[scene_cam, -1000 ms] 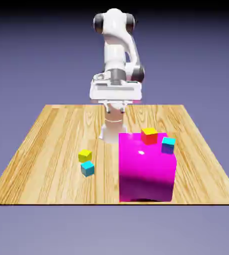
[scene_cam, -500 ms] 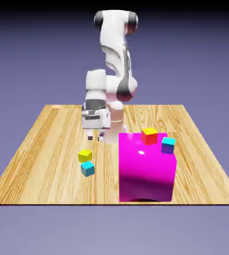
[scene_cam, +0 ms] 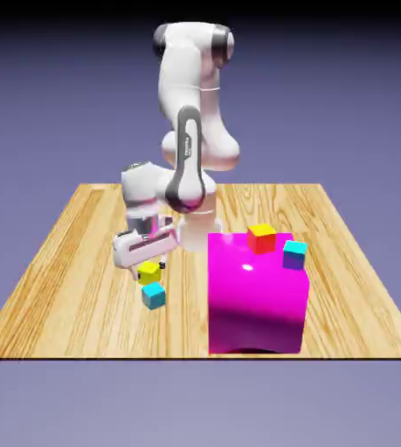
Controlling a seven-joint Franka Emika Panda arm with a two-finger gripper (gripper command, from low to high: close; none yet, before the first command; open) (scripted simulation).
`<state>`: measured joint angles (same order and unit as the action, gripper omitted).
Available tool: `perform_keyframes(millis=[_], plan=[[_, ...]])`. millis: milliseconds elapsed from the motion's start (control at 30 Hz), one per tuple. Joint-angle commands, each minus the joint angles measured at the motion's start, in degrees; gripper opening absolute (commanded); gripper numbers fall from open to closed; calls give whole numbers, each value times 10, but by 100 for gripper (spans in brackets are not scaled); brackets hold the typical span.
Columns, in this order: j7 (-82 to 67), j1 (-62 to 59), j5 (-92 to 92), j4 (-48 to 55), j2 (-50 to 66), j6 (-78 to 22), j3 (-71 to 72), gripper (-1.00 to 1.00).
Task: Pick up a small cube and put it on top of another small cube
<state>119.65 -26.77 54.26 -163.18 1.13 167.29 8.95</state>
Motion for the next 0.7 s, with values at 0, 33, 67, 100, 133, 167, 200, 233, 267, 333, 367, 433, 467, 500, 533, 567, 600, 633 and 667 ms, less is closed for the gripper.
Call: perform_keyframes(millis=[0, 33, 67, 100, 133, 167, 200, 233, 267, 333, 367, 433, 467, 500, 533, 567, 600, 633, 667], plan=[[0, 4, 0, 0, 0, 0, 0, 0], [-23, 4, 25, 8, 14, 5, 3, 0], [-46, 5, 50, 17, 28, 10, 5, 0], [-69, 5, 75, 25, 42, 16, 8, 0], [-93, 6, 100, 34, 56, 21, 11, 0], [-116, 6, 125, 42, 70, 26, 13, 0], [-139, 7, 149, 51, 84, 31, 16, 0], [-162, 7, 174, 59, 98, 37, 19, 0], [-185, 8, 199, 68, 112, 42, 22, 0], [-232, 9, 249, 85, 140, 52, 27, 0], [-255, 9, 274, 93, 154, 57, 30, 0], [-296, 10, 318, 109, 179, 67, 34, 0], [-296, 10, 318, 109, 179, 67, 34, -100], [-296, 10, 318, 109, 179, 67, 34, -100], [-273, 9, 294, 100, 165, 61, 32, -100], [-250, 9, 269, 92, 151, 56, 29, -100], [-227, 8, 244, 83, 137, 51, 26, -100], [-204, 8, 219, 75, 123, 46, 24, -100], [-181, 8, 194, 66, 109, 41, 21, -100]])
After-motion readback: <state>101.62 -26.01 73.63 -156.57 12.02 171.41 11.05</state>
